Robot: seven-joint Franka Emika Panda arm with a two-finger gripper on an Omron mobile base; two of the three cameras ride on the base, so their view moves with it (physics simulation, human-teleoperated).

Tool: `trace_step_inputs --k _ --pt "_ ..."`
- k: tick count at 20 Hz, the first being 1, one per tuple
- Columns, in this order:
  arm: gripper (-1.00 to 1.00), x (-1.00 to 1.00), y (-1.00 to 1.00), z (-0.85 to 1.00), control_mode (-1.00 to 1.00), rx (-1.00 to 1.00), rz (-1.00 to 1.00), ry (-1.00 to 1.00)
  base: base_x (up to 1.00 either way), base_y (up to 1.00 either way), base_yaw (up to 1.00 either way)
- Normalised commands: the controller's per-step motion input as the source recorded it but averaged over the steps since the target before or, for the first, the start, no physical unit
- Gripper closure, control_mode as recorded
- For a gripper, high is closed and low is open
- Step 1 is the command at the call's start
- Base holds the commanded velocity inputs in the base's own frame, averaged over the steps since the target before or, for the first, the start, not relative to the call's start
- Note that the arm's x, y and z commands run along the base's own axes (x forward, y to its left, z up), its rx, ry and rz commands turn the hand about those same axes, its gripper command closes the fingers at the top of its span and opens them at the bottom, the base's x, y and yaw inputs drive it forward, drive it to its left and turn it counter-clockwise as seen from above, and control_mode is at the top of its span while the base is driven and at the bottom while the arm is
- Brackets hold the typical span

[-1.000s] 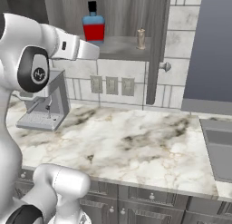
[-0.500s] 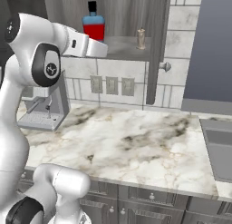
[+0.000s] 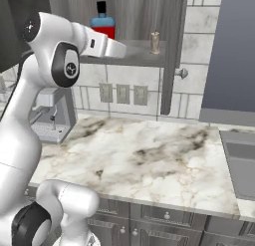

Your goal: Get the candle and the liquor from the cabinet and move them to the dining counter.

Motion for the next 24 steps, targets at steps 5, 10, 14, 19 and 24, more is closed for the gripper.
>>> trace_step_inputs --k 5,10,14,19,24 --pt "-1.0 0.33 0.0 -0.09 -1.0 0.0 0.0 0.0 0.0 0.0 0.0" --pt "-1.0 0.15 -0.03 0.0 -1.0 0.0 0.0 0.0 0.0 0.0 0.0" --pt "-1.0 0.1 0.0 0.0 -1.0 0.0 0.0 0.0 0.0 0.0 0.0" --pt "-1.0 0.0 0.0 0.0 -1.0 0.0 0.0 0.0 0.0 0.0 0.0" --pt "-1.0 0.0 0.0 0.0 -1.0 0.0 0.0 0.0 0.0 0.0 0.0"
